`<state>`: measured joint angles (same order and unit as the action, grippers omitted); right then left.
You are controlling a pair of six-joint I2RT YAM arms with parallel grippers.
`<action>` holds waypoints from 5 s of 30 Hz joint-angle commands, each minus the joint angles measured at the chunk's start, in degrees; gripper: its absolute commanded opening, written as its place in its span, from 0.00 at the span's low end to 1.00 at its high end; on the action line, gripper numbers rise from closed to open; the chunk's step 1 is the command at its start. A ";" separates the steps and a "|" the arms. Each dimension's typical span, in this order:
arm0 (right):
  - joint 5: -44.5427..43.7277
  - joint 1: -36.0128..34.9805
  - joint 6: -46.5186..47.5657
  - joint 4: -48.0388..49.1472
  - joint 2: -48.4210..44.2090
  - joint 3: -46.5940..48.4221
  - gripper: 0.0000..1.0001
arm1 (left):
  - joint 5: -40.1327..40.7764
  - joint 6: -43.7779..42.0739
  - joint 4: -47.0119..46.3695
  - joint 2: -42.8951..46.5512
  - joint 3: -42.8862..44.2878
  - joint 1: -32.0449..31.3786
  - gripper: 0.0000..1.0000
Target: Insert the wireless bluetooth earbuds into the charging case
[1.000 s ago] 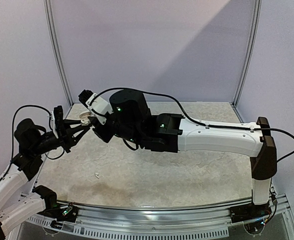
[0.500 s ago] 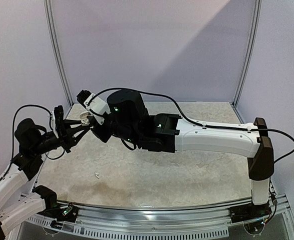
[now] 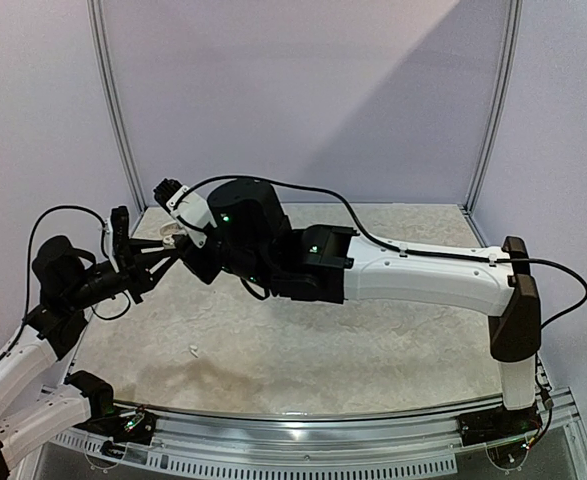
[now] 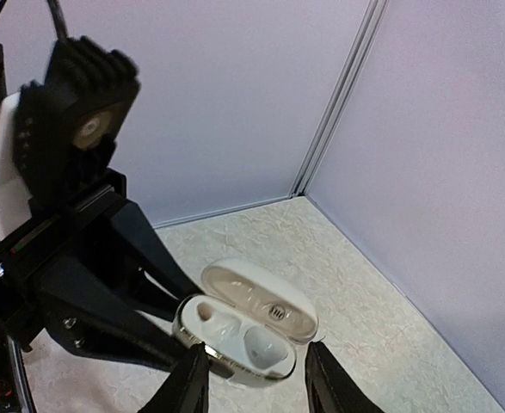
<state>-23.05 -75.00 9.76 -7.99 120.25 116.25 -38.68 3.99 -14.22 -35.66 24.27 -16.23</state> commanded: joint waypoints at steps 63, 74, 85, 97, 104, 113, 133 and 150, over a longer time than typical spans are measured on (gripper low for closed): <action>14.76 0.40 -7.56 -11.81 30.77 7.00 0.15 | 27.60 5.43 12.72 -3.03 0.33 1.35 0.00; 11.11 0.43 -14.51 -12.88 15.15 -19.55 0.12 | 25.27 4.73 12.35 -3.01 0.34 1.38 0.00; 12.87 -0.31 -22.50 -17.86 -3.07 -45.90 0.17 | 21.30 4.57 10.38 -3.40 -0.01 1.37 0.00; 7.94 0.62 -18.54 -33.02 -3.66 -30.03 0.54 | 20.48 4.55 9.83 -3.45 -0.32 1.31 0.00; 10.31 4.18 -36.57 -55.77 4.45 -3.21 0.69 | 20.66 4.37 9.60 -3.23 -0.45 1.37 0.00; 21.56 5.10 -54.75 -70.65 17.35 8.15 0.73 | 20.32 4.49 9.00 -3.36 -0.65 1.37 0.00; 26.32 5.02 -48.30 -68.72 20.51 2.51 0.41 | 20.13 4.11 9.38 -3.45 -0.63 1.29 0.00; 23.43 4.97 -46.89 -69.54 20.32 1.55 0.20 | 19.91 4.14 9.23 -3.81 -0.67 1.30 0.00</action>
<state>2.59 -69.73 -37.45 -75.77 139.28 119.39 -17.85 8.58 -4.01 -39.03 24.38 -15.46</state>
